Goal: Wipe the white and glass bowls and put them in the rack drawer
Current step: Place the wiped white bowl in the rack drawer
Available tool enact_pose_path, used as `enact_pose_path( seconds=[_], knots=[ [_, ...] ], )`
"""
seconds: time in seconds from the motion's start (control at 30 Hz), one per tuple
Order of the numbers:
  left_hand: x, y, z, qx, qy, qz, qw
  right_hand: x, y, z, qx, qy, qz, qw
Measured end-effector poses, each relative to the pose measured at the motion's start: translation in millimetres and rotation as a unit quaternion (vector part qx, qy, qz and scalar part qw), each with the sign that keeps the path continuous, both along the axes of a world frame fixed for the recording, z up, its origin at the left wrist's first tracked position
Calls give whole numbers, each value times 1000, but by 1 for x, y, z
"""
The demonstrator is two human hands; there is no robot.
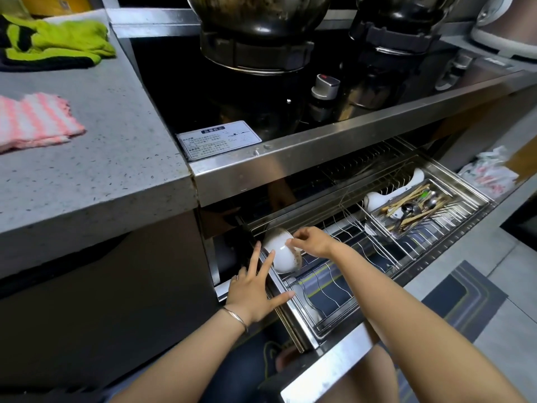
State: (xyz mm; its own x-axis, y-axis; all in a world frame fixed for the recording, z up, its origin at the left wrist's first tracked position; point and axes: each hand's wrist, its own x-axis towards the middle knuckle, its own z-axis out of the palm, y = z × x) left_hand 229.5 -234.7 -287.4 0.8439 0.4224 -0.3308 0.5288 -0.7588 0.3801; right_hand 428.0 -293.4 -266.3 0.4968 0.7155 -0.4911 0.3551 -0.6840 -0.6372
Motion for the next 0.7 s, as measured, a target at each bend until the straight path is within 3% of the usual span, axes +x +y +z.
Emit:
enact_pose_path(
  seconds=[0.1, 0.2, 0.47, 0.7],
  knots=[
    [-1, 2, 13, 23, 30, -9, 999, -6, -13, 26, 39, -29, 3, 999],
    [-5, 2, 40, 16, 5, -6, 1000, -17, -36, 56, 83, -51, 21, 995],
    [-50, 1, 179, 31, -246, -32, 968, -74, -65, 165, 289, -120, 5, 950],
    [-121, 36, 276, 77, -365, -23, 928, -147, -25, 269, 395, -156, 78, 902]
  ],
)
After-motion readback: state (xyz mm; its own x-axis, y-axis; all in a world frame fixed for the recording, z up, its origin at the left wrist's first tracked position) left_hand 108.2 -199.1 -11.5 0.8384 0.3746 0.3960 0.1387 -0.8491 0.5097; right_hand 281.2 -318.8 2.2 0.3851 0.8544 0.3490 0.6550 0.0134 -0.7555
